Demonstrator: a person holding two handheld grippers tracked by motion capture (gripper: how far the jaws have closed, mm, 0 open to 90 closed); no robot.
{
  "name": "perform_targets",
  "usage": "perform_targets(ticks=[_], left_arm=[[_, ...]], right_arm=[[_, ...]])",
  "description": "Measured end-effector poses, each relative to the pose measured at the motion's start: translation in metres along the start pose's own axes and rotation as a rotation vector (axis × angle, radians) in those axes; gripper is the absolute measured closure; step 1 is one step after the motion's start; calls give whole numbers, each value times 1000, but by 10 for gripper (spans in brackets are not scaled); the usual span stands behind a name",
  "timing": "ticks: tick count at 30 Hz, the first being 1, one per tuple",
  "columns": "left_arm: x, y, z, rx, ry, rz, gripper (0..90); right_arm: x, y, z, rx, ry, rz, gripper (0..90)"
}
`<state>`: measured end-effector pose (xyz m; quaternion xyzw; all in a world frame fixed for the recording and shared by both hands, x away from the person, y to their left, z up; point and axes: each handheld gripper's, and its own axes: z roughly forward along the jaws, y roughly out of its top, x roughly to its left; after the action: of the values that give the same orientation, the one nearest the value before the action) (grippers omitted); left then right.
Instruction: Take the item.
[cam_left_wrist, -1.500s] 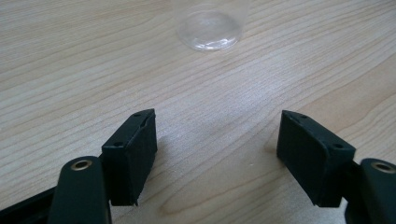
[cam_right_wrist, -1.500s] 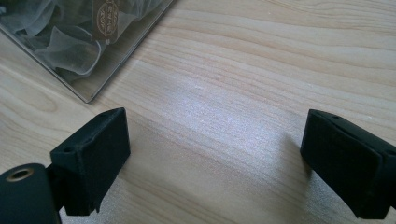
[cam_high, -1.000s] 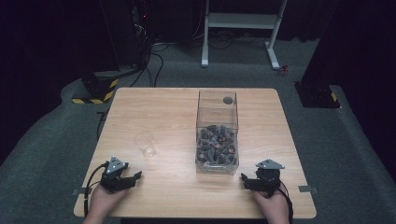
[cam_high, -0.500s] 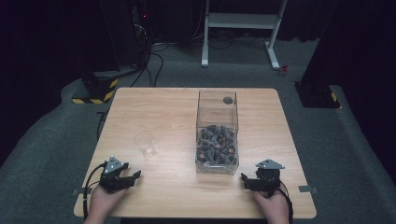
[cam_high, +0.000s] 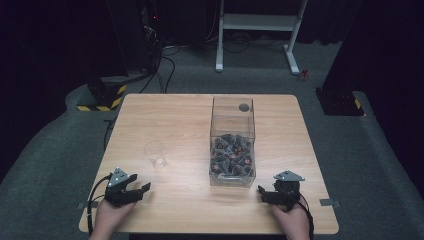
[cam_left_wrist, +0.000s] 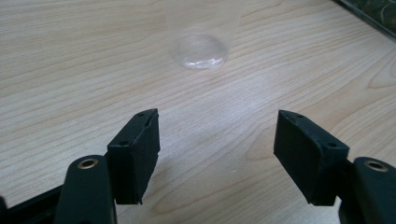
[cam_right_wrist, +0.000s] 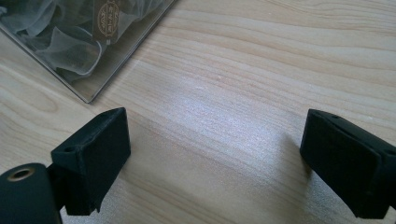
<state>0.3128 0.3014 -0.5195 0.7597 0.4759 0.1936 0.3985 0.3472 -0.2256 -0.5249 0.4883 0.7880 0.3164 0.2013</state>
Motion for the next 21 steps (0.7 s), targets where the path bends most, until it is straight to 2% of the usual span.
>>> perform_targets(ticks=[5,9,13,21], left_arm=[[-2,3,-2,-26,-24,-4,317],[-6,5,-3,-32,-33,19,312],[-9,7,-3,-43,-43,21,311],[-14,8,1,-31,-50,31,303]], right_arm=[[0,0,0,0,0,-1,85],[0,0,0,0,1,-1,85],[0,0,0,0,1,-1,86],[0,0,0,1,2,1,87]])
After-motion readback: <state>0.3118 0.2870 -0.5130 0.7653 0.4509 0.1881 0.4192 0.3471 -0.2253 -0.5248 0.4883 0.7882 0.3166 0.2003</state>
